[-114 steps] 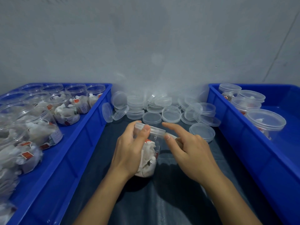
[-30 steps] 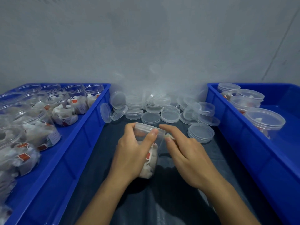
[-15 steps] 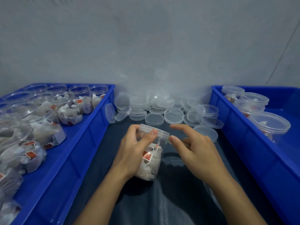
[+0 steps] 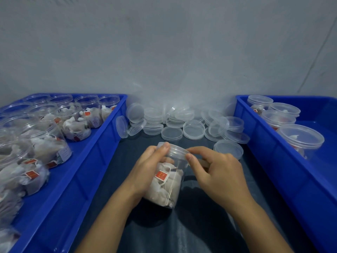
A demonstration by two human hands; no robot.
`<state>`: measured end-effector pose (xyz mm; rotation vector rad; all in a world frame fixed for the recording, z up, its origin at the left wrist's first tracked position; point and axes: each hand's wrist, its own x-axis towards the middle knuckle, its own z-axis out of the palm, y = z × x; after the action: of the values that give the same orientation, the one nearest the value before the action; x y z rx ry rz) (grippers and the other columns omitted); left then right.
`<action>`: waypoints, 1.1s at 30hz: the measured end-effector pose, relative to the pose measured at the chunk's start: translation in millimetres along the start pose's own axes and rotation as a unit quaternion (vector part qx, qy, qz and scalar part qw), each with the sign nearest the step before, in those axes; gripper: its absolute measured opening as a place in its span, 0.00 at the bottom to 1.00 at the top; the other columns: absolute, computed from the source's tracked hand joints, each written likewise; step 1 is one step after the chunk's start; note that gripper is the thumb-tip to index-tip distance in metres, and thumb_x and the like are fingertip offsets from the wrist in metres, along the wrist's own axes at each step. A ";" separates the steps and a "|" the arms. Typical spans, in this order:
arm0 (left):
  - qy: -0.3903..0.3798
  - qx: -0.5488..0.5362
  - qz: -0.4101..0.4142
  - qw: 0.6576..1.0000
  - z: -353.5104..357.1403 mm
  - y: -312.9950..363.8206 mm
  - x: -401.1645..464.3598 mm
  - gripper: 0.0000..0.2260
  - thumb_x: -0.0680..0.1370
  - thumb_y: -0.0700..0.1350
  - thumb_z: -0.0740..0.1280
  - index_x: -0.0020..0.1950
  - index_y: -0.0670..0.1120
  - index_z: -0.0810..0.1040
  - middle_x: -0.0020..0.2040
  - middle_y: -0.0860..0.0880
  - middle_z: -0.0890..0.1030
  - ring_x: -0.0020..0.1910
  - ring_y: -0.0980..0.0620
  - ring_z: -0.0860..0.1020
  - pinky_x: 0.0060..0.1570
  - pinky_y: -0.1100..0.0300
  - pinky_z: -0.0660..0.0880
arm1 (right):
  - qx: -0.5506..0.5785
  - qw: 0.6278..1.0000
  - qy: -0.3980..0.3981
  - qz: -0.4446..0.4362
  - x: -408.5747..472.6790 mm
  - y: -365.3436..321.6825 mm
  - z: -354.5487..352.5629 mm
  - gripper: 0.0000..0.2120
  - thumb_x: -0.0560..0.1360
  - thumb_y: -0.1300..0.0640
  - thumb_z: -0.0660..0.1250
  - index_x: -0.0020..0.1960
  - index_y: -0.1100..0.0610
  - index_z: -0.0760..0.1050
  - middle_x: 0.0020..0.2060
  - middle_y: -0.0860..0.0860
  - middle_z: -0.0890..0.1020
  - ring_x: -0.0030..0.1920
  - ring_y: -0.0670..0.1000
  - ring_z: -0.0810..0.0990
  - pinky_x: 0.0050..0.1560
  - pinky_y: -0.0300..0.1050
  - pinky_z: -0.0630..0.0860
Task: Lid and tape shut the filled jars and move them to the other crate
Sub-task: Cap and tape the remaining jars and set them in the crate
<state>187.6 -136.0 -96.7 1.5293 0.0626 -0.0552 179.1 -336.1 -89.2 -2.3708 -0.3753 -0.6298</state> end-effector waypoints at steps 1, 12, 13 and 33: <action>0.001 0.020 0.004 1.000 0.2 0.5 -0.9 0.33 0.70 0.70 0.71 0.61 0.45 0.81 0.53 0.45 0.87 0.52 0.47 0.88 0.55 0.49 0.83 | -0.006 1.000 0.009 -0.005 -0.4 -0.5 0.7 0.12 0.79 0.38 0.65 0.57 0.40 0.83 0.29 0.42 0.82 0.35 0.49 0.82 0.41 0.51 0.79; 0.130 0.358 0.146 0.913 11.8 10.0 -13.4 0.28 0.77 0.73 0.58 0.71 0.58 0.72 0.63 0.58 0.79 0.62 0.54 0.79 0.63 0.48 0.75 | -0.056 0.995 0.067 -0.049 -3.6 -7.7 4.1 0.12 0.79 0.39 0.65 0.53 0.42 0.84 0.26 0.43 0.81 0.31 0.51 0.81 0.31 0.49 0.77; 0.127 0.377 0.142 0.906 13.9 10.5 -15.7 0.33 0.76 0.75 0.55 0.74 0.58 0.69 0.66 0.57 0.78 0.64 0.51 0.78 0.64 0.47 0.75 | -0.066 0.994 0.070 -0.053 -4.6 -9.7 4.7 0.11 0.78 0.40 0.67 0.52 0.42 0.84 0.26 0.44 0.80 0.30 0.52 0.81 0.30 0.48 0.76; 0.124 0.269 0.110 0.949 0.2 9.2 -9.9 0.34 0.70 0.78 0.58 0.70 0.62 0.72 0.56 0.63 0.80 0.58 0.57 0.79 0.61 0.49 0.76 | -0.026 0.997 -0.069 0.019 -1.4 -11.3 3.1 0.18 0.81 0.35 0.54 0.67 0.37 0.72 0.34 0.41 0.84 0.42 0.48 0.83 0.48 0.53 0.78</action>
<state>178.4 -135.9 -86.8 2.0756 0.0822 0.3240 174.3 -325.8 -86.1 -2.4735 -0.3767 -0.4641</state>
